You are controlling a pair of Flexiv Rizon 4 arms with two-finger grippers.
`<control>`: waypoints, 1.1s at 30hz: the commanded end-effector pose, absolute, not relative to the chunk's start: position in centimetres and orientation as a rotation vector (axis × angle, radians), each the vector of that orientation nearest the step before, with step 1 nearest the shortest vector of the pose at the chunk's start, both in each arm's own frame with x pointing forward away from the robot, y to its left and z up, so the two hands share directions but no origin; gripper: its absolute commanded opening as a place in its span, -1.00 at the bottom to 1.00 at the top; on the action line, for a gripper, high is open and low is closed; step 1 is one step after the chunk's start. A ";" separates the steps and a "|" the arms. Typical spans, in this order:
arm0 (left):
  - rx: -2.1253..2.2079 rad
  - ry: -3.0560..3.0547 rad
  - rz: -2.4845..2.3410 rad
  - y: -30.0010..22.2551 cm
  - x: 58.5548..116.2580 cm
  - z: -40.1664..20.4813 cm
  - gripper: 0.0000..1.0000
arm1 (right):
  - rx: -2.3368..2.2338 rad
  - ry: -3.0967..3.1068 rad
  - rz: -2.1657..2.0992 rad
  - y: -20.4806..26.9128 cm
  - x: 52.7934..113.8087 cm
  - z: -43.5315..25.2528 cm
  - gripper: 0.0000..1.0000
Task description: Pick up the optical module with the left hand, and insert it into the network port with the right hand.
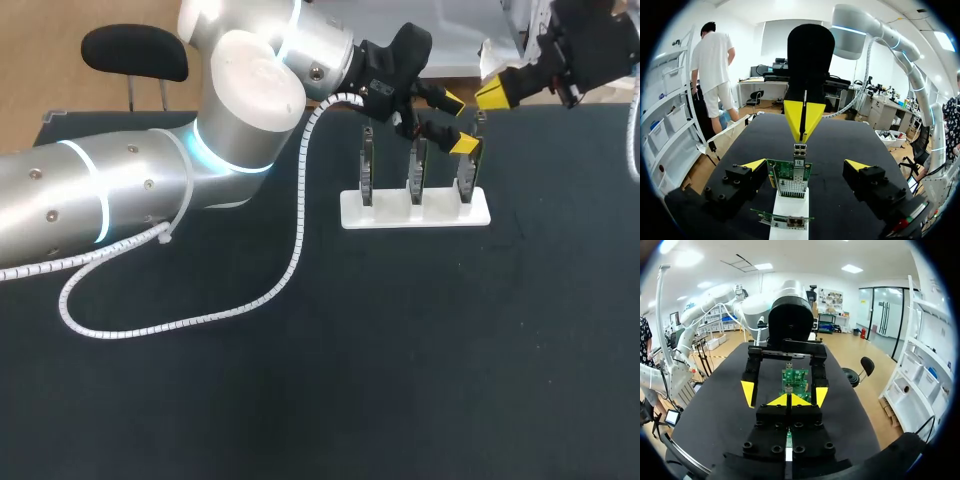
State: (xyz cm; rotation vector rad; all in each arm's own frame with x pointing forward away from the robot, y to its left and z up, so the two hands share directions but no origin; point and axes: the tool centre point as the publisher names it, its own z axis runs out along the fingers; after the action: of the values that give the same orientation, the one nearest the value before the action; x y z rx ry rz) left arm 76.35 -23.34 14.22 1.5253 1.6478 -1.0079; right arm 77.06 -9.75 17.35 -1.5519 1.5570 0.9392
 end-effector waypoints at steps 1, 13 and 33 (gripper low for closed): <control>1.526 1.647 -1.007 -23.4 76.4 14.2 1.00 | -1.553 1.558 0.944 -9.8 77.2 17.2 -1.00; 1.526 1.647 -1.007 -23.4 76.4 14.2 1.00 | -1.557 1.572 0.949 -9.7 77.3 16.7 -1.00; 1.526 1.647 -1.007 -23.4 76.4 14.2 1.00 | -1.563 1.594 0.969 -9.7 77.2 15.5 -1.00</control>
State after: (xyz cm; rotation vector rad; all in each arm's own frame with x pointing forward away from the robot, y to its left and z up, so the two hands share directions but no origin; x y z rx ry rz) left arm 76.35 -23.34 14.22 1.5253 1.6478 -1.0079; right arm 76.87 -9.68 15.67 -1.5595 1.5945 0.9605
